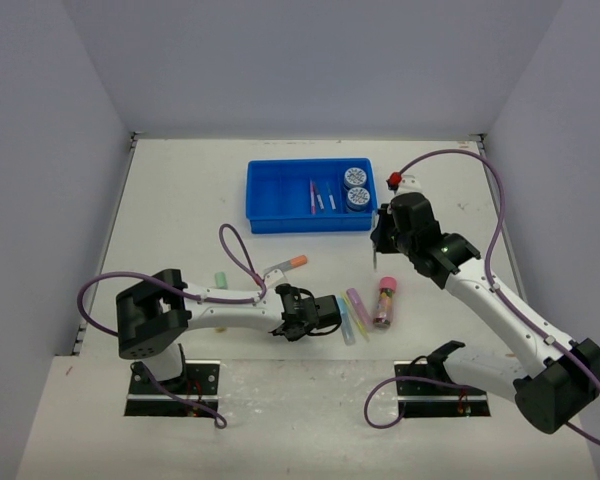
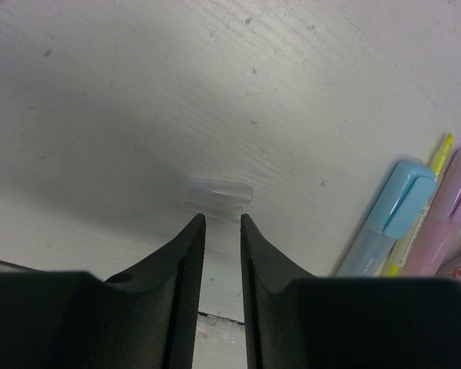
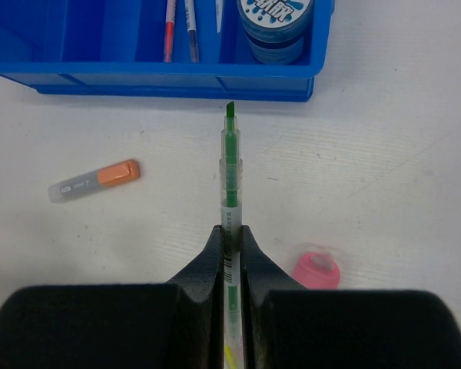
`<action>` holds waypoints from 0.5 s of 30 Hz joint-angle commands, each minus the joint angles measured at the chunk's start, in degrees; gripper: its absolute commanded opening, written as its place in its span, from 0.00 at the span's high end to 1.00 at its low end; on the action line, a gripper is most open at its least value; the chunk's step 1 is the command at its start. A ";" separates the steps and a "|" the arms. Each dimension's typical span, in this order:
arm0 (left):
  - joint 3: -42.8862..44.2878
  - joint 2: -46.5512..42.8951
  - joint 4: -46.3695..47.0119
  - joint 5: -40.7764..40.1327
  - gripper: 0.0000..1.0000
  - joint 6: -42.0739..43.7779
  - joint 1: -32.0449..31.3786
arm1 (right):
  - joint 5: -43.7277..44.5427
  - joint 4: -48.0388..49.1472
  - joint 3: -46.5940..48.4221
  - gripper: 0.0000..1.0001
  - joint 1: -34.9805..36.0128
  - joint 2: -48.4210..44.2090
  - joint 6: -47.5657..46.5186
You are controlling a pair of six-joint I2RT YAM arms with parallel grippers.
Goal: Sort the stationery into containers
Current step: Close the pen cap on the pen.
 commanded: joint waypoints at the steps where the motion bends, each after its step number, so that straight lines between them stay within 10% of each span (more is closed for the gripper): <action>1: -0.52 -0.29 1.23 -0.33 0.73 0.89 0.28 | -1.72 2.36 -0.41 1.00 -0.14 -1.98 -1.23; 15: -0.67 0.53 -0.14 0.56 0.70 0.92 0.43 | -2.04 2.70 -0.67 1.00 -0.14 -2.19 -1.32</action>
